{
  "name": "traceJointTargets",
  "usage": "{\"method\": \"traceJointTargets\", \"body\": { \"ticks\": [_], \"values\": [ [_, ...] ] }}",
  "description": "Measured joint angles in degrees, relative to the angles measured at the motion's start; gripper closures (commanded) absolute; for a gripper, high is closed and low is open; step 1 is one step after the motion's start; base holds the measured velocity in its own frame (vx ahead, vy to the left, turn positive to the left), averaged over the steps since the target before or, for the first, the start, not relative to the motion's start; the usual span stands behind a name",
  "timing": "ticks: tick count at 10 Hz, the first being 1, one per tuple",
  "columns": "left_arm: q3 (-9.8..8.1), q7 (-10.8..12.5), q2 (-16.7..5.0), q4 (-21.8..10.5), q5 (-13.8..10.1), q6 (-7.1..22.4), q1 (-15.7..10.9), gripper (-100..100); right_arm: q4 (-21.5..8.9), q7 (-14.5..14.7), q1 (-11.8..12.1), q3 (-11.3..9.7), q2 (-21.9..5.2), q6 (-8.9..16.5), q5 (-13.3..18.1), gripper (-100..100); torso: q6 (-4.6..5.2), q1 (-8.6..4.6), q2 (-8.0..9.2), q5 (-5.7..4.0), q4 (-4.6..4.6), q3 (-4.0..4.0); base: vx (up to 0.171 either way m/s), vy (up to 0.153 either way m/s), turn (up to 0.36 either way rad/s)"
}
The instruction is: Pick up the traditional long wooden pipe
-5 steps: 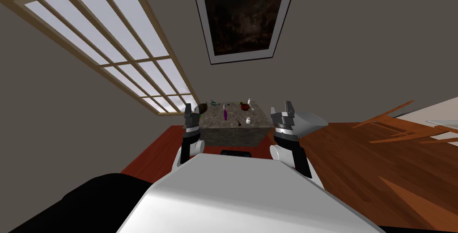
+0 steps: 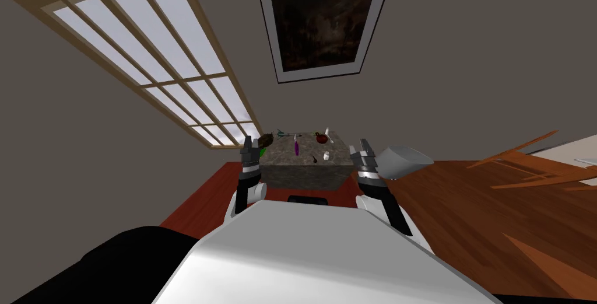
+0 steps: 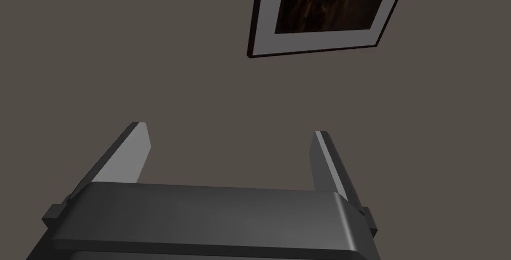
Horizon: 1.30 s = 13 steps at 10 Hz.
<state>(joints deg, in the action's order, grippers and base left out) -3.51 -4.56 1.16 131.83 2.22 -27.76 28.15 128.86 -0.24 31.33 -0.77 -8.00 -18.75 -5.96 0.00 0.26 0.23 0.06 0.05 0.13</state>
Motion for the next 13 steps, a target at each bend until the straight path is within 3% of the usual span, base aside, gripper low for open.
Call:
{"method": "traceJointTargets", "body": {
  "ticks": [1,2,4,6,8,11,13],
  "values": [
    [0.0,0.0,0.0,0.0,0.0,0.0,0.0,0,-0.3,0.3,0.6,-0.1,-1.8,1.4,-0.5,-100,-0.01,0.02,0.03,0.01,0.01,0.02,-0.073,0.087,0.066],
    [0.0,0.0,0.0,0.0,0.0,0.0,0.0,0,-2.3,0.8,1.4,-0.9,-3.2,1.7,-0.7,-100,-0.01,0.05,0.06,0.01,0.01,0.03,-0.053,0.06,0.012],
    [0.0,0.0,0.0,0.0,0.0,0.0,0.0,0,-3.5,1.1,3.2,-1.2,-6.1,2.2,-1.4,-100,0.0,-0.03,0.0,-0.01,0.0,0.0,-0.061,0.077,0.062],
    [0.0,0.0,0.0,0.0,0.0,0.0,0.0,0,-5.9,1.4,3.8,-1.4,-9.0,3.8,-2.3,-100,0.01,-0.02,0.03,0.0,0.02,0.03,-0.061,0.064,0.022],
    [0.0,0.0,0.0,0.0,0.0,0.0,0.0,0,-7.0,2.2,5.9,-2.1,-12.1,6.0,-3.2,-100,0.0,0.0,0.04,0.0,0.02,0.03,-0.056,0.07,0.041],
    [0.0,0.0,0.0,0.0,0.0,0.0,0.0,0,-10.7,2.6,10.0,-2.8,-17.2,5.9,-4.7,-100,0.01,0.09,0.09,0.02,0.02,0.06,-0.064,0.092,0.045],
    [0.0,0.0,0.0,0.0,0.0,0.0,0.0,0,-12.3,3.2,10.5,-3.3,-19.8,7.7,-5.4,-100,0.0,-0.01,0.01,0.01,0.01,0.01,-0.058,0.085,0.076]
  ]
}}
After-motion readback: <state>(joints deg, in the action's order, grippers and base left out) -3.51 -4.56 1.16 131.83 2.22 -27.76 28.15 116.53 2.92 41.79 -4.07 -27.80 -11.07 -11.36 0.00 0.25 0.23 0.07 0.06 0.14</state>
